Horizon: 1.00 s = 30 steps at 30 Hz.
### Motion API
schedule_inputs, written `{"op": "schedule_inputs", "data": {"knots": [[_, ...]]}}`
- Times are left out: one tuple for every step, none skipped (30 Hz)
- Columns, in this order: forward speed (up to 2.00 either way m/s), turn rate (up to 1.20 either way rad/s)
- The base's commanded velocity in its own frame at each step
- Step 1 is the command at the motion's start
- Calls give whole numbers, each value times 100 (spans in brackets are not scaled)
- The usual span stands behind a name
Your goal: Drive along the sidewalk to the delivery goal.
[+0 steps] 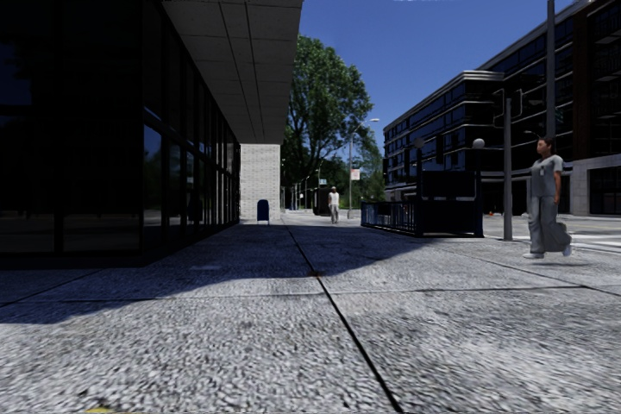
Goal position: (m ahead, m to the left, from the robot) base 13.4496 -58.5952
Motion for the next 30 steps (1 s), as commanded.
{"op": "schedule_inputs", "data": {"knots": [[124, -42], [124, -43], [124, -43], [124, -46], [124, -48], [124, -48], [124, -49], [124, -49], [124, -49], [124, -49], [124, -49], [124, -49], [124, -49], [124, -49], [124, -49], [140, -49], [140, -49], [165, -49], [200, -49], [200, -49], [200, -49], [200, -49], [200, -50], [200, -57], [197, -61], [197, -61], [171, -64], [137, -65], [110, -65], [100, -66]]}}
